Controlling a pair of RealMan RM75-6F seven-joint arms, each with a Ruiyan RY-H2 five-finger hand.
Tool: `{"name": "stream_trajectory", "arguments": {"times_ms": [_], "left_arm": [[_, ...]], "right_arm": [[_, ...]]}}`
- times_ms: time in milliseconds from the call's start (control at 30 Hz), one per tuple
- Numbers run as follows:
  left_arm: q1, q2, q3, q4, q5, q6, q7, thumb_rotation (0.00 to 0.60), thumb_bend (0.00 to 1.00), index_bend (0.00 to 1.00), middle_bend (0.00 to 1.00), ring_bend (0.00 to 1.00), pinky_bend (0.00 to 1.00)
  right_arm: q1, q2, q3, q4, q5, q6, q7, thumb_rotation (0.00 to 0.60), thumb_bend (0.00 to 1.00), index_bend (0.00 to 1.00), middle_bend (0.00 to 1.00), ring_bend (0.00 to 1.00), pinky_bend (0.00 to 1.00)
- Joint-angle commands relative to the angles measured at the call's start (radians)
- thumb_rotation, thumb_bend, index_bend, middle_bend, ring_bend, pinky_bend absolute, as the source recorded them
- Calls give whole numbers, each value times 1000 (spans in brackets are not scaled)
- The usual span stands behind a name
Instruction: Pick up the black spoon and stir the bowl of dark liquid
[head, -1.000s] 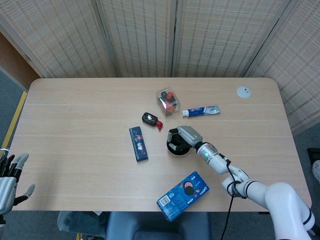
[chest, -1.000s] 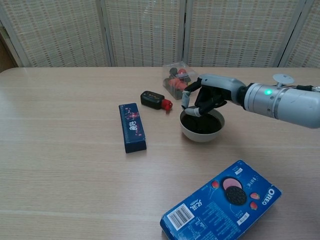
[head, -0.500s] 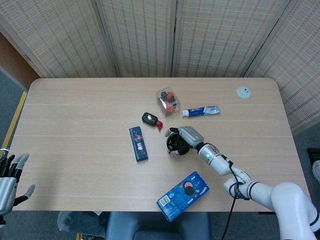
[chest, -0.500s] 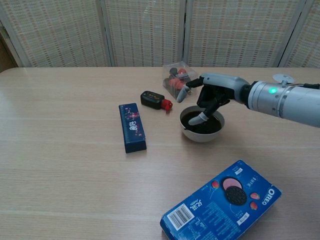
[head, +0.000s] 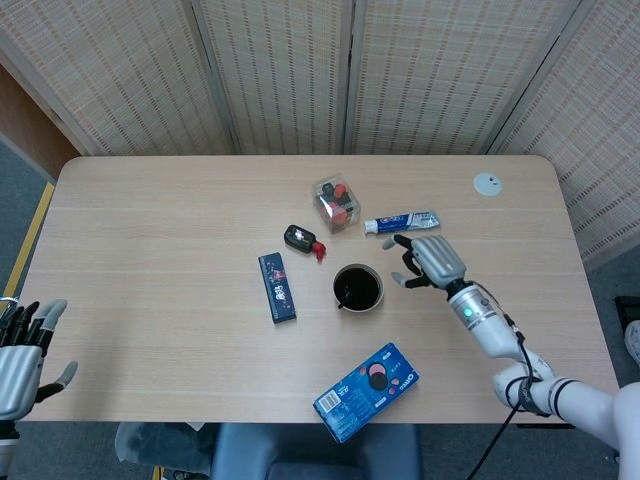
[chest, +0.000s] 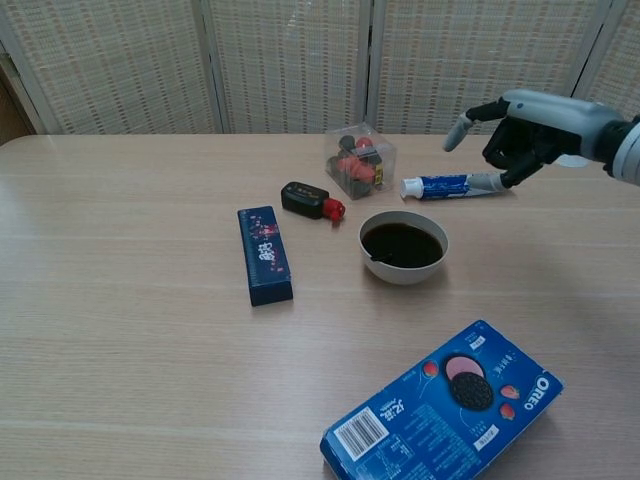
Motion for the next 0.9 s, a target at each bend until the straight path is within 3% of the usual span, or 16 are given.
{"name": "stream_trajectory", "arguments": {"times_ms": [33, 167, 433, 667, 900], "left_arm": [[-11, -5, -4, -1, -3, -12, 6, 600, 260, 0, 0, 0, 0], [-22, -14, -9, -3, -12, -28, 15, 600, 260, 0, 0, 0, 0], [-39, -35, -22, -9, -24, -36, 35, 600, 260, 3, 0, 0, 0], [-52, -51, -33, -20, -31, -37, 63, 600, 260, 3, 0, 0, 0], [-62, -53, -35, -37, -23, -37, 78, 600, 261, 3, 0, 0, 0]], "right_arm": [[-131, 109, -2, -149, 83, 162, -254, 600, 365, 356, 768, 798, 990], [-216, 186, -12, -272, 120, 264, -385, 600, 369, 356, 685, 680, 921], [-409, 365, -74, -470, 113, 448, -431, 600, 370, 365, 642, 657, 914], [-568, 404, -112, -506, 67, 626, -411, 600, 371, 399, 642, 657, 914], [-652, 398, -132, -506, 33, 679, -382, 600, 372, 408, 642, 657, 914]]}}
